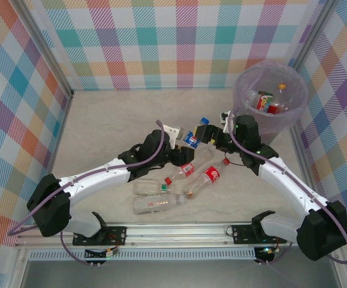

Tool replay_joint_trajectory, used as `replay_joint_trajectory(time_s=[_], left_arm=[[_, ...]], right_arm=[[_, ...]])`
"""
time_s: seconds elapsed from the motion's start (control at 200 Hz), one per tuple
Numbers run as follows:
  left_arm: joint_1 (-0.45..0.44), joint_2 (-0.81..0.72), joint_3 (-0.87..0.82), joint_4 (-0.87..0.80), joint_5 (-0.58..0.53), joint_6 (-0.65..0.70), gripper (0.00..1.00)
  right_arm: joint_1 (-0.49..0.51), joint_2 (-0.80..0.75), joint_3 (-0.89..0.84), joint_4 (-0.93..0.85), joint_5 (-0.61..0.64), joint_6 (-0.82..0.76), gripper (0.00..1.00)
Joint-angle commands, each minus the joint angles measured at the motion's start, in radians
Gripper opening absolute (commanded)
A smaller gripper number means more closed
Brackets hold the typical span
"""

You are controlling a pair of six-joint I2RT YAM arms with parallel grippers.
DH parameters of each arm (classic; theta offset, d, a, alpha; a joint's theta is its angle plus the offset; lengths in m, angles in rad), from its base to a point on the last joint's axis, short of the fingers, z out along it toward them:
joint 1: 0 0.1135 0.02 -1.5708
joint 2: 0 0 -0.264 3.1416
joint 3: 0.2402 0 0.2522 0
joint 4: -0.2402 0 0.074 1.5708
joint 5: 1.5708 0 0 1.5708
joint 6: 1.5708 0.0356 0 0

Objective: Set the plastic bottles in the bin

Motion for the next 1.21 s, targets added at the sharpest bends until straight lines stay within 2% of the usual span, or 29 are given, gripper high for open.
replay_joint_trajectory(time_s=[0.0, 0.09, 0.22, 0.455, 0.55, 0.635, 0.8, 0.895, 1.08, 1.2], left_arm=[[-0.021, -0.013, -0.011, 0.046, 0.034, 0.029, 0.52], [-0.027, 0.001, -0.008, 0.054, 0.047, 0.030, 0.52], [-0.037, 0.016, 0.009, 0.064, 0.064, 0.041, 0.52], [-0.040, 0.032, 0.021, 0.064, 0.065, 0.043, 0.52], [-0.040, 0.039, 0.026, 0.061, 0.052, 0.035, 0.55], [-0.040, 0.039, 0.031, 0.060, 0.050, 0.030, 0.62], [-0.041, 0.020, 0.030, 0.047, 0.068, 0.035, 0.90], [-0.039, -0.019, 0.032, -0.005, 0.057, 0.055, 1.00], [-0.037, -0.124, 0.003, -0.175, -0.064, 0.061, 1.00], [-0.029, -0.174, -0.019, -0.331, -0.178, 0.015, 1.00]], right_arm=[[0.005, 0.001, -0.006, 0.055, 0.013, 0.008, 0.97], [0.005, 0.009, -0.010, 0.062, 0.020, 0.009, 0.87], [0.005, 0.032, -0.008, 0.069, 0.014, 0.011, 0.77], [0.005, 0.026, -0.010, 0.068, 0.017, 0.005, 0.62], [0.005, 0.019, -0.010, 0.068, 0.021, 0.004, 0.60], [0.005, 0.008, -0.010, 0.055, 0.034, -0.004, 0.58], [0.005, -0.029, 0.016, -0.018, 0.095, -0.054, 0.57], [0.005, -0.050, 0.101, -0.133, 0.145, -0.151, 0.56], [0.001, -0.051, 0.370, -0.363, 0.349, -0.389, 0.53], [-0.027, 0.001, 0.570, -0.461, 0.497, -0.521, 0.52]])
